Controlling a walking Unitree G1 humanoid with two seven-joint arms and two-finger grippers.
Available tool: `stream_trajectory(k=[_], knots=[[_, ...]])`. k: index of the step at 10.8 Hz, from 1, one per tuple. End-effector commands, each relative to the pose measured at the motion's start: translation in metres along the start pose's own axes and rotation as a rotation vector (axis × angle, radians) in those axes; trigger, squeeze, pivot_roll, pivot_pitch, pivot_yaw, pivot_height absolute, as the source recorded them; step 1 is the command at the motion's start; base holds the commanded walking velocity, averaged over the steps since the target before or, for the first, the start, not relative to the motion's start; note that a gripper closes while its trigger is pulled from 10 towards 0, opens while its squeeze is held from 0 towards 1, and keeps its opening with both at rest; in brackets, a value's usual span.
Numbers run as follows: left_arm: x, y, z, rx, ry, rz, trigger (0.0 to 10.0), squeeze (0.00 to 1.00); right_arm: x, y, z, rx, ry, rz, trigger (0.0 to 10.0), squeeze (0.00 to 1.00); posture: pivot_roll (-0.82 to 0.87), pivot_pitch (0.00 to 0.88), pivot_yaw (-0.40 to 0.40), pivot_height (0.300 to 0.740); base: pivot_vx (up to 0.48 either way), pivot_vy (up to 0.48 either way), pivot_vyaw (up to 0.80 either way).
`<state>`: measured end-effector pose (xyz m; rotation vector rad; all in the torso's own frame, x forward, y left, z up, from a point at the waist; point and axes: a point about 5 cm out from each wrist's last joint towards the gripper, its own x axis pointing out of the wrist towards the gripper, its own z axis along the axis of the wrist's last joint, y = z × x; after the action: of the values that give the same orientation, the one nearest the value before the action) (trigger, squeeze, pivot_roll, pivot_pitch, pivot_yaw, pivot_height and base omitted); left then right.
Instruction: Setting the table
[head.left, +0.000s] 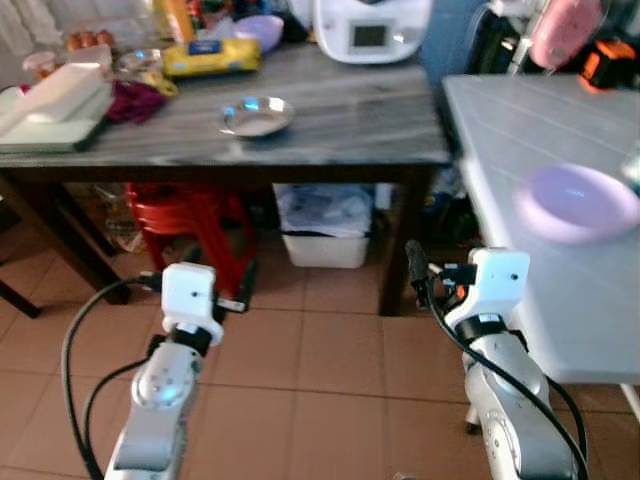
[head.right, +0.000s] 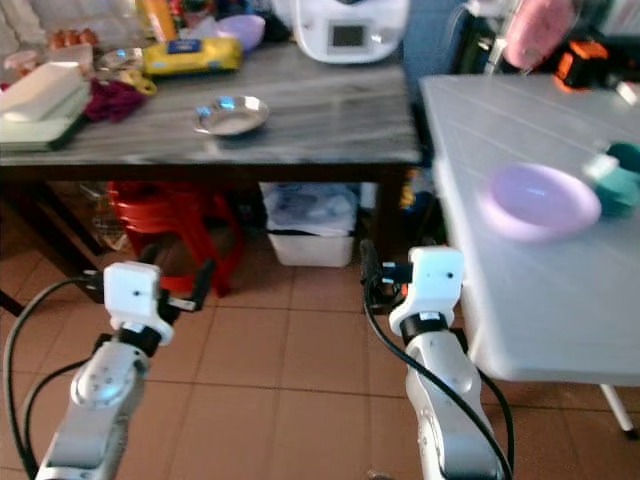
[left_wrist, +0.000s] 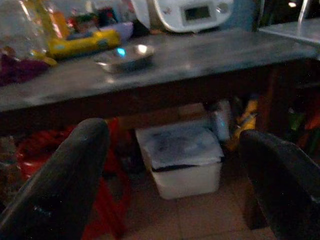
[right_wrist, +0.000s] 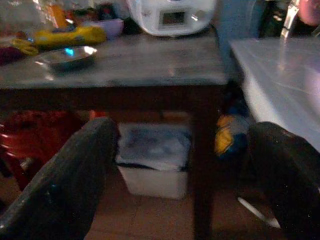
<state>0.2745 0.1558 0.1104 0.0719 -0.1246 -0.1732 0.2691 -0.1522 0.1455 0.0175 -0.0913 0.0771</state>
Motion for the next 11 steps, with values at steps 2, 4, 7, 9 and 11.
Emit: stream_trajectory(k=[2, 4, 7, 9, 11], knots=[[-0.001, -0.001, 0.003, 0.006, -0.007, -0.027, 10.0, 0.0, -0.001, -0.001, 0.002, 0.011, -0.008, -0.006, 10.0, 0.0, -0.1, 0.137, 0.089, 0.74, 0.0, -0.411, 0.0], [-0.001, -0.003, 0.003, -0.03, -0.012, -0.034, 10.0, 0.0, 0.0, 0.0, 0.002, 0.017, -0.006, -0.006, 10.0, 0.0, -0.1, 0.14, 0.091, 0.74, 0.0, -0.199, 0.0], [0.0, -0.007, 0.006, -0.078, -0.012, -0.068, 10.0, 0.0, 0.004, -0.002, 0.007, 0.03, -0.02, -0.023, 10.0, 0.0, -0.1, 0.147, 0.093, 0.74, 0.0, 0.0, 0.0], [-0.001, -0.008, 0.008, -0.1, -0.017, -0.088, 10.0, 0.0, 0.01, -0.009, 0.019, -0.032, -0.062, -0.067, 10.0, 0.0, -0.1, 0.157, 0.093, 0.74, 0.0, 0.0, 0.0], [-0.002, -0.016, 0.009, -0.166, 0.005, -0.135, 10.0, 0.0, 0.016, -0.018, 0.027, -0.187, -0.081, -0.096, 10.0, 0.0, -0.11, 0.164, 0.092, 0.74, 0.0, 0.0, 0.0]])
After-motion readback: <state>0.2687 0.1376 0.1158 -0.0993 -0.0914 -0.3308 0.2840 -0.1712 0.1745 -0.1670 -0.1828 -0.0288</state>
